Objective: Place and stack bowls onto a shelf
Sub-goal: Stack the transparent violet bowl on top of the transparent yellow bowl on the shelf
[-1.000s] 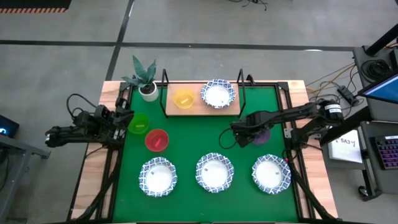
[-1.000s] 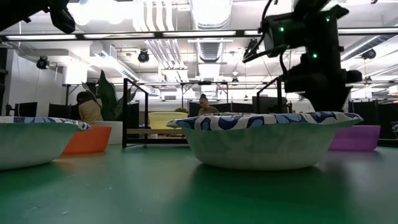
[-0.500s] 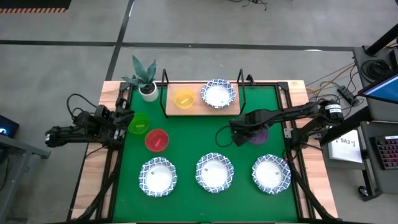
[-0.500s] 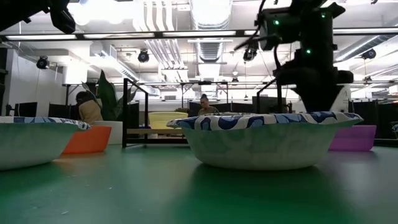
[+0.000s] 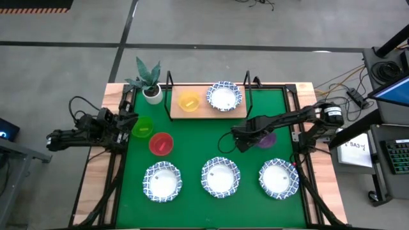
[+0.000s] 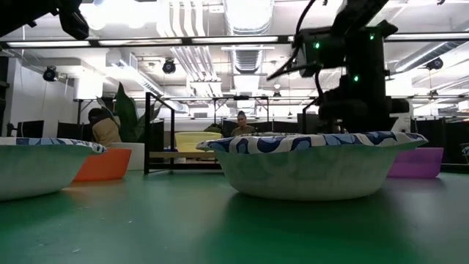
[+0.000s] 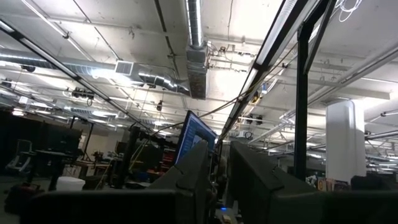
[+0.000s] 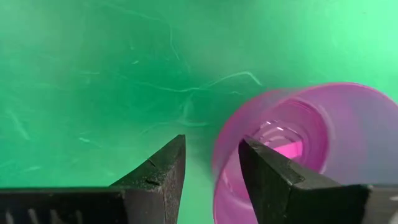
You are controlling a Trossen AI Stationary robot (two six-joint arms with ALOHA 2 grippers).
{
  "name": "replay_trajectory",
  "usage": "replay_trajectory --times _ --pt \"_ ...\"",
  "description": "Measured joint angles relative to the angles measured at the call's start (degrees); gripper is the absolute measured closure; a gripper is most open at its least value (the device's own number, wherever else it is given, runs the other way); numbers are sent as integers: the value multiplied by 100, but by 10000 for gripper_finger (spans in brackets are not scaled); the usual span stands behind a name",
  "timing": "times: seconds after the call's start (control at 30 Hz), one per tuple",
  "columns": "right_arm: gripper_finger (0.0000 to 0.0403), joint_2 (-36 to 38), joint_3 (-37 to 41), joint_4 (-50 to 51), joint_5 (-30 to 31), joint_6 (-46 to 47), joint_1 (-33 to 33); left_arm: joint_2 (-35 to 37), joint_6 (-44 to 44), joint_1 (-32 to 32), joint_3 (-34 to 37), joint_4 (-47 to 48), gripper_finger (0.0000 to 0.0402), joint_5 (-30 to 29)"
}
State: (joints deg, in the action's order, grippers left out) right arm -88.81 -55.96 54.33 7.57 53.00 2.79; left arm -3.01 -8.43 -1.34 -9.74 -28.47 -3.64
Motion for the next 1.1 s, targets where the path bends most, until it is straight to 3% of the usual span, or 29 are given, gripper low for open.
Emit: replay_trajectory --times 0.2,0.5,0.9,1.1 --pt "277 -220 0 12 -85 -50 0 0 0 0 0 0 349 -1" --pt "387 -134 -68 25 -494 -155 0 0 0 0 0 -2 349 -2" --pt "391 -134 -1233 -11 -950 -1154 -121 0 0 0 0 -2 349 -4" --pt "391 -134 -1876 -804 -958 -2058 -332 0 0 2 0 -2 349 -4"
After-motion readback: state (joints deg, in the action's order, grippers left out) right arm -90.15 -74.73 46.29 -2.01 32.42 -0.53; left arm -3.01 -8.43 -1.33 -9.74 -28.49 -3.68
